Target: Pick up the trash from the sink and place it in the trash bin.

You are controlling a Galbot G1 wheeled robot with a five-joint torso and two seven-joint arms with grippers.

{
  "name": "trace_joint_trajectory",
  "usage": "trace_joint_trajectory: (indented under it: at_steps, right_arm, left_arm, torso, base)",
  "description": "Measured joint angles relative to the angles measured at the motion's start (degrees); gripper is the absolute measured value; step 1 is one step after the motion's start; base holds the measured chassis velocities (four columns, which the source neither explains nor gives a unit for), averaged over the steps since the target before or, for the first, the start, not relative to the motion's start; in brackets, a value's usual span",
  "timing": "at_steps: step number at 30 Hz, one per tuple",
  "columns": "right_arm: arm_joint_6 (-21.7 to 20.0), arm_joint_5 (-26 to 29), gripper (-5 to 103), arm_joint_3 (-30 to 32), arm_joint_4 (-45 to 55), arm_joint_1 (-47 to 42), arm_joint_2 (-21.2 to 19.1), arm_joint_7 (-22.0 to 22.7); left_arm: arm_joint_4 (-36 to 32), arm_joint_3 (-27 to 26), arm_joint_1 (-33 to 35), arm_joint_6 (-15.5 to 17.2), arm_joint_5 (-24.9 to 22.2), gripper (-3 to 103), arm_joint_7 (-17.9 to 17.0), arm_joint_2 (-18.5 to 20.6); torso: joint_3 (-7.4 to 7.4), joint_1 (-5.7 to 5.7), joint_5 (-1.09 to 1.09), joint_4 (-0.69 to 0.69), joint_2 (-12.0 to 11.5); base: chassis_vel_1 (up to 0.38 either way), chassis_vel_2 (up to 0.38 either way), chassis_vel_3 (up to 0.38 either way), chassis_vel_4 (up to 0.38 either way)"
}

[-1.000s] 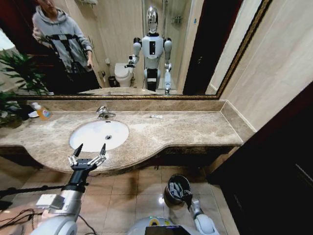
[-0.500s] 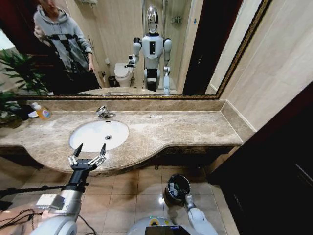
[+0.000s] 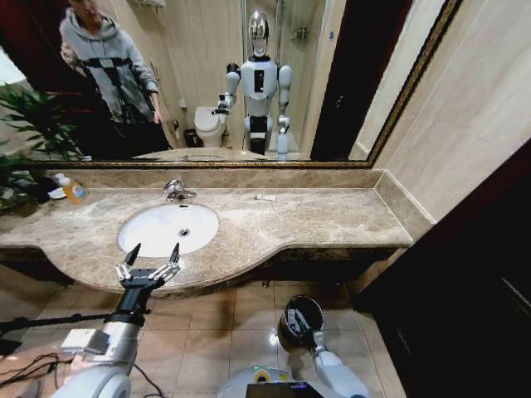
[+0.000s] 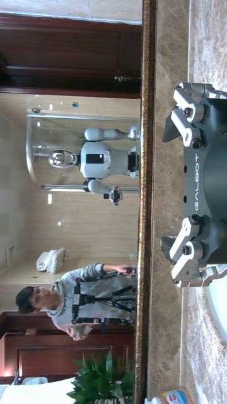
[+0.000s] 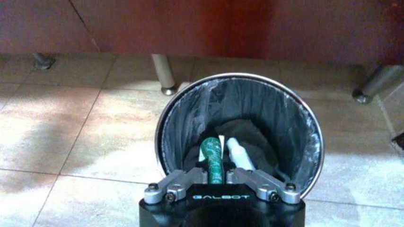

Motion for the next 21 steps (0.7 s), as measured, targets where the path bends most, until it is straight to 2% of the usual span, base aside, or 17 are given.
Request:
trace_joint_trajectory:
  at_steps: [8, 10, 12, 13, 15, 16, 18, 21]
  right_arm:
    - [0.1, 0.1, 10, 0.0, 1.9, -0.3, -0.5, 0.1]
    - [0.1, 0.1, 7, 0.0, 2.1, -0.4, -0.5, 0.1]
    - [0.1, 0.1, 16, 0.0, 2.3, -0.6, -0.5, 0.2]
    - [0.1, 0.1, 16, 0.0, 2.3, -0.6, -0.5, 0.2]
    - [0.1, 0.1, 28, 0.0, 2.6, -0.8, -0.5, 0.3]
    - [0.1, 0.1, 28, 0.0, 2.6, -0.8, -0.5, 0.3]
    - [0.1, 0.1, 38, 0.0, 3.1, -1.0, -0.5, 0.4]
    - [0.2, 0.1, 44, 0.0, 3.4, -1.2, -0.5, 0.6]
  left_arm:
    - [0.0, 0.0, 0.0, 0.0, 0.0, 100, 0.0, 0.0]
    - [0.0, 0.0, 0.0, 0.0, 0.0, 100, 0.0, 0.0]
    - [0.0, 0.0, 0.0, 0.0, 0.0, 100, 0.0, 0.0]
    - [0.0, 0.0, 0.0, 0.0, 0.0, 100, 0.0, 0.0]
    - [0.0, 0.0, 0.0, 0.0, 0.0, 100, 0.0, 0.0]
    - [0.0, 0.0, 0.0, 0.0, 0.0, 100, 0.0, 0.0]
    - [0.0, 0.0, 0.0, 0.0, 0.0, 100, 0.0, 0.0]
    - [0.0, 0.0, 0.0, 0.0, 0.0, 100, 0.0, 0.0]
  torso:
    - [0.0, 0.0, 0.01, 0.0, 0.0]
    - [0.0, 0.0, 0.0, 0.0, 0.0]
    - [0.0, 0.0, 0.01, 0.0, 0.0]
    - [0.0, 0.0, 0.01, 0.0, 0.0]
    - [0.0, 0.0, 0.01, 0.0, 0.0]
    - [0.0, 0.0, 0.01, 0.0, 0.0]
    - [0.0, 0.0, 0.0, 0.0, 0.0]
    - [0.0, 0.0, 0.0, 0.0, 0.0]
  base:
    - [0.0, 0.0, 0.0, 0.0]
    - [0.0, 0.0, 0.0, 0.0]
    - [0.0, 0.0, 0.0, 0.0]
    - [0.0, 0.0, 0.0, 0.0]
    - [0.0, 0.0, 0.0, 0.0]
    - [0.0, 0.0, 0.0, 0.0]
    - [0.0, 0.0, 0.0, 0.0]
    - [0.0, 0.0, 0.0, 0.0]
